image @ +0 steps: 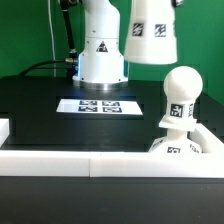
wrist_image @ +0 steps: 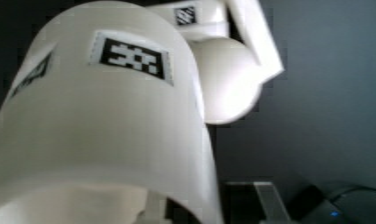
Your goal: Assemble lamp
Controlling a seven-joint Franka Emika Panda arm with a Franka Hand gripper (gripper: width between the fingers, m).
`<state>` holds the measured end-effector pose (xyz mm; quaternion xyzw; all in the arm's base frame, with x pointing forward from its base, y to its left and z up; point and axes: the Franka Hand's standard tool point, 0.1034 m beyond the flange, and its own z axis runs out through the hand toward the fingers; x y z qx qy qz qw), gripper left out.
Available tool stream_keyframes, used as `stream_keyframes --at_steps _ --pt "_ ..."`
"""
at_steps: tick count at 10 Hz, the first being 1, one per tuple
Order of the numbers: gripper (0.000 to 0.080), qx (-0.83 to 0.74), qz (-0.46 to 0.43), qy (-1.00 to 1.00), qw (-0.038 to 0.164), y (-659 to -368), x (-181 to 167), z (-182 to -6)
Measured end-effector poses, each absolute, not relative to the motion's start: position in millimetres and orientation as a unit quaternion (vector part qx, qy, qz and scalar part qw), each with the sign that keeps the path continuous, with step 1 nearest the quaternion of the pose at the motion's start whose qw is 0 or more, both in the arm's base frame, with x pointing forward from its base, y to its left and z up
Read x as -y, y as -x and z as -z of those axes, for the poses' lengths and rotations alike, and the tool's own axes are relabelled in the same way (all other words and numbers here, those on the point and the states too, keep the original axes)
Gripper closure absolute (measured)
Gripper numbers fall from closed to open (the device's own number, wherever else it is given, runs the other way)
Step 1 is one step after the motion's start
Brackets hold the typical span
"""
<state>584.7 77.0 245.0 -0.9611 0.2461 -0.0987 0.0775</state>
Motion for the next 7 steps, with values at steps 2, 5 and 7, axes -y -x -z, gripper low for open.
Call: stream_keyframes --at_steps 2,5,7 --pt "0.0754 -0.235 0.107 0.963 0.077 -599.3 -94.8 -246.1" --pt "0.0754 -0.215 0.116 0.967 0.070 -603.2 -119.3 -218.6" --pt "0.0754 -0.200 0.122 0.970 0.066 -601.3 -125.7 -203.4"
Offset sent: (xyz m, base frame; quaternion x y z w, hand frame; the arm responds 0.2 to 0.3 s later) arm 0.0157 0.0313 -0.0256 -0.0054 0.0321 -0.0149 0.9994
